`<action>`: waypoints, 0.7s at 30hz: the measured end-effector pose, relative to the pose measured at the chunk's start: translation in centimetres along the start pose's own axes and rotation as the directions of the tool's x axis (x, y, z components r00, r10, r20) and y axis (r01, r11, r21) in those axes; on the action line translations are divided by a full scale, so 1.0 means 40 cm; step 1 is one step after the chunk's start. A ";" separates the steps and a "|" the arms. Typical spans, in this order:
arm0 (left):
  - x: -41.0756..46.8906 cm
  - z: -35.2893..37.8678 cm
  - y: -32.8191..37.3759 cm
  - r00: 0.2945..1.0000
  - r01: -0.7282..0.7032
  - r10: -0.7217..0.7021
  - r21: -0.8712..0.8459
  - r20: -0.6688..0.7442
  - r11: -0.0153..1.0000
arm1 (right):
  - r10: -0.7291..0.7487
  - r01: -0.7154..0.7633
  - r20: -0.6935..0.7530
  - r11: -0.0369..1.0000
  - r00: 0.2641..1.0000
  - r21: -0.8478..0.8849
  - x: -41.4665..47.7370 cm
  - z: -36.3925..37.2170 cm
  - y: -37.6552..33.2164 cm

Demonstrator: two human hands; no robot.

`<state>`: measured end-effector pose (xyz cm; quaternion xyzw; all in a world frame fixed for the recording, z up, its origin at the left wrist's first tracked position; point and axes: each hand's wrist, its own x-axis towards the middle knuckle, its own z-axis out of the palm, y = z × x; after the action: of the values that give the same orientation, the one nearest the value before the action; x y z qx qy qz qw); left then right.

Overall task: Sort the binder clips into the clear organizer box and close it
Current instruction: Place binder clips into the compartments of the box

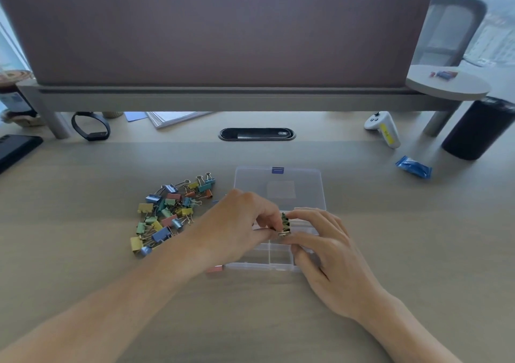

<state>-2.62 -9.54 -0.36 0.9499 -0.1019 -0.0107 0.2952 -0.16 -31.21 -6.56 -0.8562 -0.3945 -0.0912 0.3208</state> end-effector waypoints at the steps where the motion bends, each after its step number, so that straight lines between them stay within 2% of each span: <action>1: 0.001 0.000 0.001 1.000 0.001 -0.001 0.024 0.000 1.000 | -0.004 0.004 0.003 1.000 1.000 0.002 0.000 -0.001 0.000; 10: 0.024 -0.007 0.036 0.997 -0.008 -0.005 0.163 0.080 0.987 | -0.031 0.030 0.022 0.999 0.999 0.037 0.000 -0.009 -0.007; 16: 0.043 0.015 0.055 0.998 0.018 -0.036 0.268 0.060 0.963 | -0.006 0.005 0.048 1.000 0.999 0.028 0.000 -0.007 -0.006; 21: 0.044 0.026 0.053 0.998 0.053 -0.058 0.225 0.012 0.973 | 0.013 -0.014 0.072 1.000 0.997 0.015 0.003 -0.006 -0.008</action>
<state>-1.38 -12.16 0.04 0.9795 -0.0786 -0.0163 0.1848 -0.29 -31.15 -6.19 -0.8591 -0.4006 -0.0551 0.3138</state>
